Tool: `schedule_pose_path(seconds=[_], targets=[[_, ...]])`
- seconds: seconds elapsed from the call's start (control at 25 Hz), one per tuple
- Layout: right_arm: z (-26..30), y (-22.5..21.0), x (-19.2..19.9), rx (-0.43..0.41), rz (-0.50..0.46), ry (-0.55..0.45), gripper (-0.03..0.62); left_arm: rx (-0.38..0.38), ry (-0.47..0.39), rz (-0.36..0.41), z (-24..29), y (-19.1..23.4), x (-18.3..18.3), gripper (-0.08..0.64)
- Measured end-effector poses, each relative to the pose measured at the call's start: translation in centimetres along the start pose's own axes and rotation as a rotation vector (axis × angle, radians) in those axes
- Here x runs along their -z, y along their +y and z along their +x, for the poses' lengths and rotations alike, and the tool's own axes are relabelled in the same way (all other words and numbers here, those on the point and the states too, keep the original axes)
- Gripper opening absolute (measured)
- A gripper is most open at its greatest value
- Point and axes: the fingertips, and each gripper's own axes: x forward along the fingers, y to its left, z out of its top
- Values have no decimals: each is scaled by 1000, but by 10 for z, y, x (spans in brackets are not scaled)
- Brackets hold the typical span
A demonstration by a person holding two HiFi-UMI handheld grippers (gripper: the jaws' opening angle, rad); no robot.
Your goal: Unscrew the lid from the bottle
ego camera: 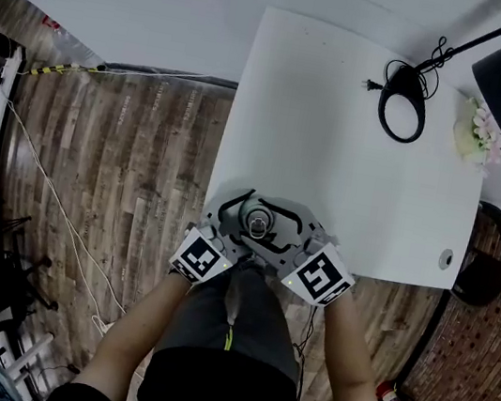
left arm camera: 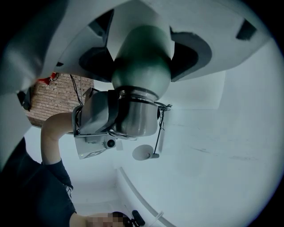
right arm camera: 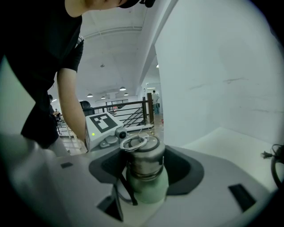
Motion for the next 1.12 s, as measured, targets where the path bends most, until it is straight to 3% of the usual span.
schedule_pose_path(seconds=[0.68,1.12], targets=[[-27,-8,-26,100,8,-44,261,14,29,14,-4,1,-15,385],[-69,-26,-40,288,65,-55,261,17,7,18,-29,-16,-40,385]])
